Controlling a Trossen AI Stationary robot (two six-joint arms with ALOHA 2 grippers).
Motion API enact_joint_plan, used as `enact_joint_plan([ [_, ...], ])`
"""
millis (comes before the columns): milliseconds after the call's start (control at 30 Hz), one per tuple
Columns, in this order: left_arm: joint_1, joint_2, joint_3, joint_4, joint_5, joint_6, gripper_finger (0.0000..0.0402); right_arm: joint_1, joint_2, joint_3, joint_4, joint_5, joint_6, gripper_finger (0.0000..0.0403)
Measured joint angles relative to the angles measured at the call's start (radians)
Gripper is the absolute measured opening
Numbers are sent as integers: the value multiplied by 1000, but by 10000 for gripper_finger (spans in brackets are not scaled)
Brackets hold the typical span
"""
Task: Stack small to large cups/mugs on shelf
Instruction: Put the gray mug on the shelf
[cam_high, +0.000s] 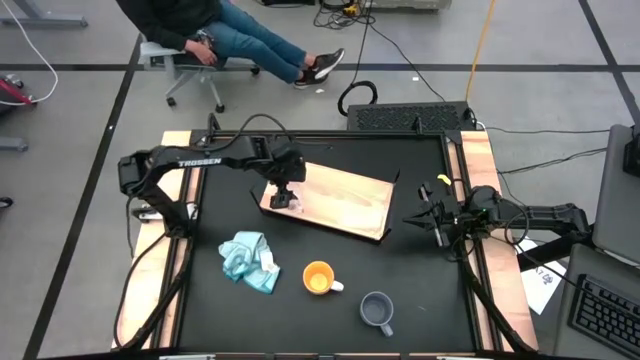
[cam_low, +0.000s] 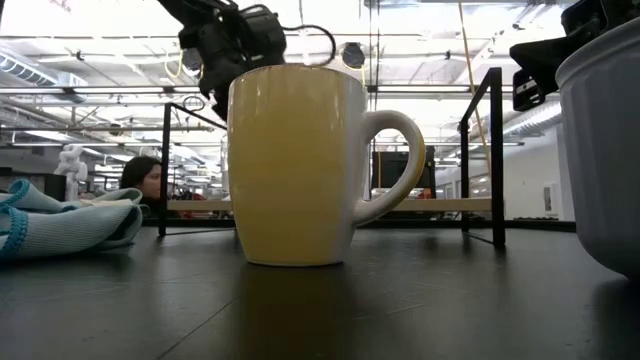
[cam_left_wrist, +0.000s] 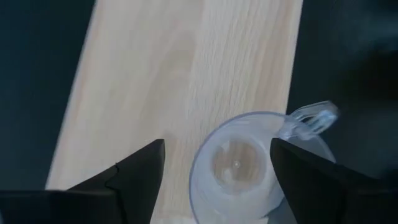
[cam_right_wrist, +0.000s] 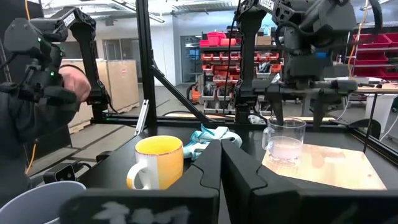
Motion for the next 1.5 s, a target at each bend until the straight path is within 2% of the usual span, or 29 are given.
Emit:
enact_joint_plan([
  [333,-1,-118,0,-63,-69,-10,294,0,0,0,1,0,0,0],
  [600,-7,-290,0,-167,-104,-2,285,0,0,0,0,0,0,0],
  [733,-10,-401,0,-243,-104,-18,224,0,0,0,0,0,0,0],
  [1000,-53,-577,0,-329,-104,-94,26,0,0,0,0,0,0,0],
  [1033,-62,-594,0,-329,-104,-108,14,0,0,0,0,0,0,0],
  [1333,-158,-740,-4,-352,-112,-125,3,0,0,0,0,0,0,0],
  [1500,-213,-845,-109,-320,-115,-169,2,0,0,0,0,0,0,0],
])
